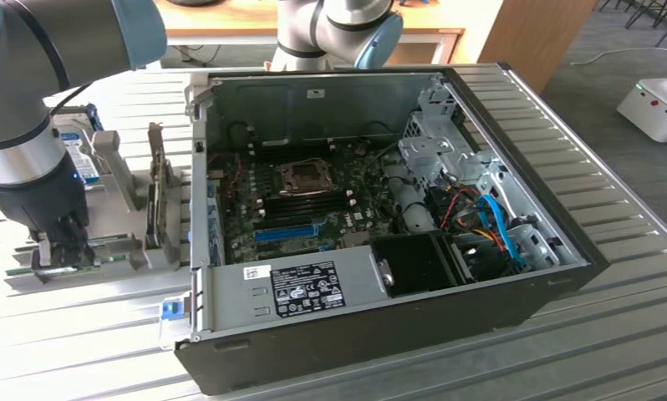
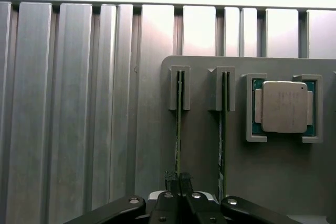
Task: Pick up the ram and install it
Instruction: 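Pick up the ram and move it above insertion slot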
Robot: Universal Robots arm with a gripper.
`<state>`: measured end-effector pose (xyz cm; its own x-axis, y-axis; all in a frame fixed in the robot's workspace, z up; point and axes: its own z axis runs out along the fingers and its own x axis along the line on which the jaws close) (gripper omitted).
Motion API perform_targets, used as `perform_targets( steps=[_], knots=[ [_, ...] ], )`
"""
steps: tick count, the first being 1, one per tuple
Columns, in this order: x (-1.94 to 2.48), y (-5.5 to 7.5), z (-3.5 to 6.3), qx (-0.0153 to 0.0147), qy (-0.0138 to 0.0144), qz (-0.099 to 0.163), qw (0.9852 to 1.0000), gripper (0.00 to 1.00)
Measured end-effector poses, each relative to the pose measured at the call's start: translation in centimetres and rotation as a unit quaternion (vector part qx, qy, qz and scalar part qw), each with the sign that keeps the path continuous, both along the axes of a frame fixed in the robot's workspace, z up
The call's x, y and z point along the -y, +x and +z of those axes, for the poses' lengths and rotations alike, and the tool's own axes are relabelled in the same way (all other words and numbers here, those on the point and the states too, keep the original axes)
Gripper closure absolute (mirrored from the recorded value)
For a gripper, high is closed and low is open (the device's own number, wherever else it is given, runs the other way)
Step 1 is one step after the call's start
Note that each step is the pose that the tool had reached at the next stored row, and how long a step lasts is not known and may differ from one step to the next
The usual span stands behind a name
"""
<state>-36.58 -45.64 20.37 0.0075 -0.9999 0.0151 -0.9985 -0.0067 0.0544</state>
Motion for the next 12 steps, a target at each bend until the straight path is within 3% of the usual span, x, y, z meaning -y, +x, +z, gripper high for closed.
perform_targets(
  steps=[12],
  knots=[
    [0.00,0.0,2.12,0.0000,-0.0001,0.000,1.0000,0.88]
  ],
)
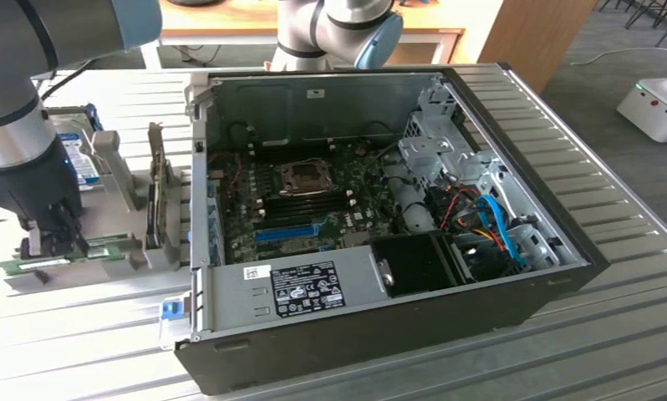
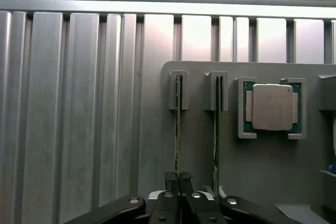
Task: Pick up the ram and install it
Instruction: 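Pick up the ram and move it above insertion slot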
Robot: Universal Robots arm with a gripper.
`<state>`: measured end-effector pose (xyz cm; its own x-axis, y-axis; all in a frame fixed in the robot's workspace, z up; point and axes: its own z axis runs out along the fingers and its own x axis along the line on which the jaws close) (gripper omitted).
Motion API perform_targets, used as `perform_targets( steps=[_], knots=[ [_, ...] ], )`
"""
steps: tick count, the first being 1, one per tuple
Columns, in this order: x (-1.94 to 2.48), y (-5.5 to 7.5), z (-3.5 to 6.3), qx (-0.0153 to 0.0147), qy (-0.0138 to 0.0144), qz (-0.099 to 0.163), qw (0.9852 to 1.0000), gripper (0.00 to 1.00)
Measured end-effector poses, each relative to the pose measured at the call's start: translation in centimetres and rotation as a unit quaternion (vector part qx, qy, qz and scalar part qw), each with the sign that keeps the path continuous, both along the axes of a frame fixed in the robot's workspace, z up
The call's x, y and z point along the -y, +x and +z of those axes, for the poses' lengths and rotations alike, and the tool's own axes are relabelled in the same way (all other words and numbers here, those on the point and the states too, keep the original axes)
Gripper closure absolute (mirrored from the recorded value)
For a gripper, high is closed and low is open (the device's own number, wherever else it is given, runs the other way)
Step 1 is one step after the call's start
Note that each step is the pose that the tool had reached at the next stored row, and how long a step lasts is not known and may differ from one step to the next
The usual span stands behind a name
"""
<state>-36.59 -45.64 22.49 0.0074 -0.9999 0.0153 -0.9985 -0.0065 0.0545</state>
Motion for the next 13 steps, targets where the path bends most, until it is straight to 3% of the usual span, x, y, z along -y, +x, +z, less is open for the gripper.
perform_targets(
  steps=[13],
  knots=[
    [0.00,0.0,2.64,0.0000,0.0000,0.000,1.0000,0.88]
  ],
)
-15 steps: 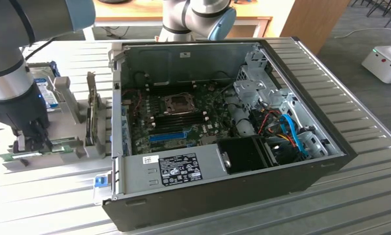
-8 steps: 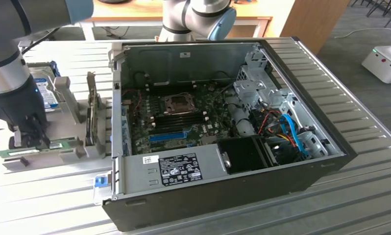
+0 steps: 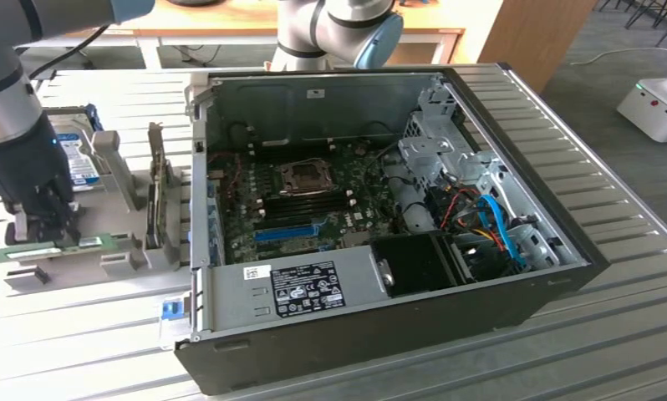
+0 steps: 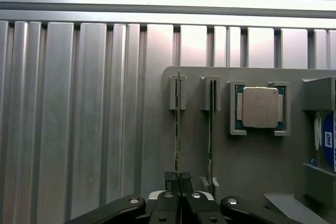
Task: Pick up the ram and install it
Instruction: 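Pick up the ram and move it above insertion slot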
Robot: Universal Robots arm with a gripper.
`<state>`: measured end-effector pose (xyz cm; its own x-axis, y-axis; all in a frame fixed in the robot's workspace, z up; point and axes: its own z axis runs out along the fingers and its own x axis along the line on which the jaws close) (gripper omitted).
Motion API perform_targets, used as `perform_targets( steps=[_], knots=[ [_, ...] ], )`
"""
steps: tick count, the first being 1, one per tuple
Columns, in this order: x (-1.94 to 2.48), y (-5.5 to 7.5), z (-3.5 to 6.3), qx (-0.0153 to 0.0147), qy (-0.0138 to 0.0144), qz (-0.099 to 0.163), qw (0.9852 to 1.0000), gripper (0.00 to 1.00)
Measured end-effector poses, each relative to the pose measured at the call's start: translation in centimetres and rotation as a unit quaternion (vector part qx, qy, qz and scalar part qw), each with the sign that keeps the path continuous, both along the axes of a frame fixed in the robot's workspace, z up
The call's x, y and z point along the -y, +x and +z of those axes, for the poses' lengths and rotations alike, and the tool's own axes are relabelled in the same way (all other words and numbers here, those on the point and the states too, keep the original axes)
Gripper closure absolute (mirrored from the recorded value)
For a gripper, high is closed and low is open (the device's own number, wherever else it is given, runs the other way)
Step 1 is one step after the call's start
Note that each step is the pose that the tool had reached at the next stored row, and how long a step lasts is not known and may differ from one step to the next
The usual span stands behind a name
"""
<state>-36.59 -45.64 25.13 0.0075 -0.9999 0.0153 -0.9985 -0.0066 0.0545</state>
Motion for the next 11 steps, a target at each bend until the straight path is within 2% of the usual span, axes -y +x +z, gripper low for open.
perform_targets(
  steps=[11],
  knots=[
    [0.00,0.0,2.31,0.0000,0.0000,0.000,1.0000,0.88]
  ],
)
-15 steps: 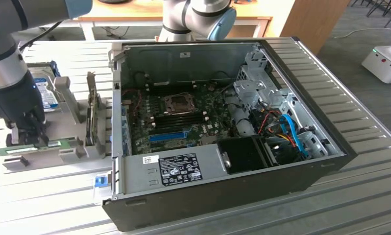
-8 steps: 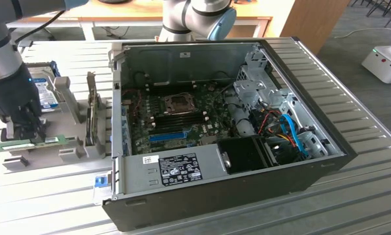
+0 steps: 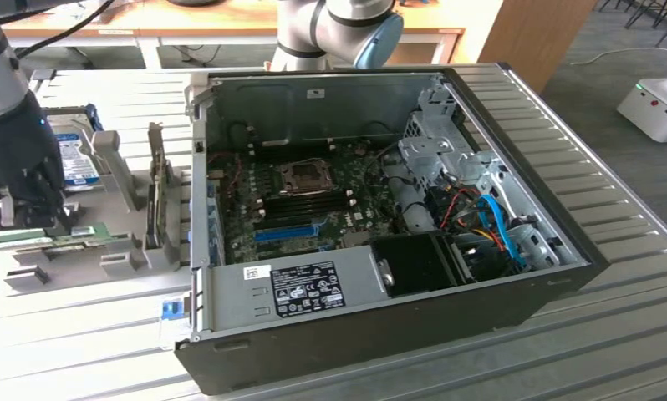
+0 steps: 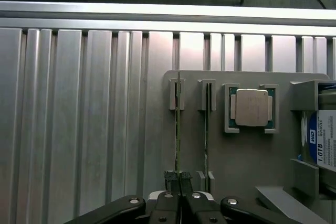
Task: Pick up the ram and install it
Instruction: 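Pick up the ram and move it above insertion slot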
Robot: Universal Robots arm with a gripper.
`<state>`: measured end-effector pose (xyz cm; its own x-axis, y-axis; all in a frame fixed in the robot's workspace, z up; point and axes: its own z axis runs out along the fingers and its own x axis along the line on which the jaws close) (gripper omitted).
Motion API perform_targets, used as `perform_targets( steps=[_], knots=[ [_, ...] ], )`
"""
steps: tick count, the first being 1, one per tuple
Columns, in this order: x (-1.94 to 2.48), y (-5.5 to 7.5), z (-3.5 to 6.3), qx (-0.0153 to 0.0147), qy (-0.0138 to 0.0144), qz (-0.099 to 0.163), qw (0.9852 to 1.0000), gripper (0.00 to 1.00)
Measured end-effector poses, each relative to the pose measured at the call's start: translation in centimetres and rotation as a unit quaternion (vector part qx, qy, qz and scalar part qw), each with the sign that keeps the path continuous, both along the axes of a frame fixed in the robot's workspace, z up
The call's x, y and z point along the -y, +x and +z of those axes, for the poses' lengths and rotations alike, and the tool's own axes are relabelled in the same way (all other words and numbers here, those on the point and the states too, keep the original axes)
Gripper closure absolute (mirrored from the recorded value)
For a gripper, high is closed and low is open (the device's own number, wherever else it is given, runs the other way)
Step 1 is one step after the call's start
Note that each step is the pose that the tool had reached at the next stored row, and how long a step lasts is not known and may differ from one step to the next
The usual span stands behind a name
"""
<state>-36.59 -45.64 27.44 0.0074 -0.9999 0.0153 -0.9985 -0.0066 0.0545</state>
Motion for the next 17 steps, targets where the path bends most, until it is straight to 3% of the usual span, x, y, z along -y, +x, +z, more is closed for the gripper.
perform_targets(
  steps=[17],
  knots=[
    [0.00,0.0,4.00,0.0000,0.0000,0.000,1.0000,0.88]
  ],
)
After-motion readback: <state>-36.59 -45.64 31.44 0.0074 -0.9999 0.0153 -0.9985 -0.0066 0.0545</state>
